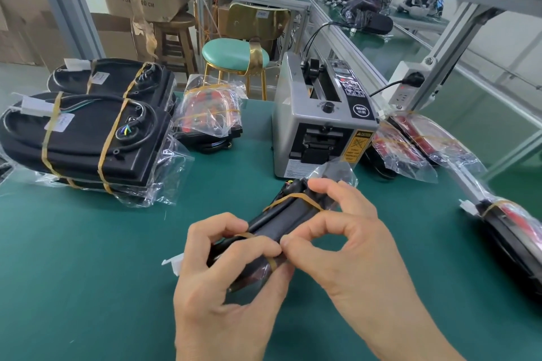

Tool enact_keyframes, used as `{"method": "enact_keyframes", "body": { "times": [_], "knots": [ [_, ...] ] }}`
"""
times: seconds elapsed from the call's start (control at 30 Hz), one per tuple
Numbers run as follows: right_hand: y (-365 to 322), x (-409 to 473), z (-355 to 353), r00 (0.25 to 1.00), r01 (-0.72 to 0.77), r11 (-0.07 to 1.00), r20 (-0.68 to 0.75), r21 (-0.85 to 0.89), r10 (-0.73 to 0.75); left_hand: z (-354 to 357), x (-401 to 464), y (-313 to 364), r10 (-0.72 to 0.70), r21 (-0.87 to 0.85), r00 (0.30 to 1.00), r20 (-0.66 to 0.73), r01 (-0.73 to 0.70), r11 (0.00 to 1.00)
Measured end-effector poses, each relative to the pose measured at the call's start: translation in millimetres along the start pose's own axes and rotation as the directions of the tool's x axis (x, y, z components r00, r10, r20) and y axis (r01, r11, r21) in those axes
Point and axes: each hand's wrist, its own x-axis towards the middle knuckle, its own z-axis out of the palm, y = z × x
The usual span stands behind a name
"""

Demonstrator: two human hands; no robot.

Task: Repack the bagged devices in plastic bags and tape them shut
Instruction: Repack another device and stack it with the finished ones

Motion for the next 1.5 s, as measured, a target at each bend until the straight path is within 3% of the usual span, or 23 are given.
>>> {"method": "enact_keyframes", "body": {
  "times": [0.13,0.27,0.43,0.57,0.87,0.97,1.13,1.23,1.3,1.37,1.5],
  "knots": [
    [6,4,-2,0.996,-0.006,0.993,-0.084,0.12,0.016,-2,-1,-3,-0.024,0.008,1.0,-0.02,0.024,1.0],
    [6,8,-5,0.998,-0.019,0.97,-0.058,0.242,0.034,-3,0,-5,-0.041,-0.004,0.999,-0.032,0.041,0.999],
    [2,5,10,0.99,0.131,0.99,-0.043,-0.055,-0.133,-3,3,-4,-0.048,-0.017,0.998,-0.038,0.047,0.999],
    [5,11,10,0.984,0.143,0.988,-0.103,-0.06,-0.148,-6,4,-8,-0.089,-0.065,0.995,-0.034,0.087,0.994],
    [10,22,14,0.958,0.266,0.936,-0.046,-0.231,-0.283,-11,6,-16,-0.111,-0.053,0.994,0.008,0.111,0.992],
    [12,33,5,0.945,0.319,0.903,0.026,-0.289,-0.326,-16,8,-18,-0.127,-0.065,0.991,0.028,0.129,0.989],
    [27,61,-45,0.874,0.343,0.926,0.416,-0.161,-0.251,-50,19,-32,-0.243,-0.139,0.966,0.084,0.253,0.957],
    [41,63,-48,0.889,0.362,0.932,0.311,-0.03,-0.336,-61,28,-24,-0.281,-0.155,0.941,0.19,0.311,0.938],
    [47,62,-43,0.883,0.415,0.91,0.247,-0.013,-0.399,-63,34,-16,-0.17,0.139,0.96,0.22,0.142,0.98],
    [48,60,-39,0.874,0.452,0.892,0.187,0.029,-0.449,-52,43,-3,-0.011,0.422,0.96,0.278,-0.111,0.9],
    [50,57,-32,0.83,0.557,0.83,0.041,-0.002,-0.557,-11,54,16,0.112,0.438,0.864,0.491,-0.356,0.826]
  ]
}}
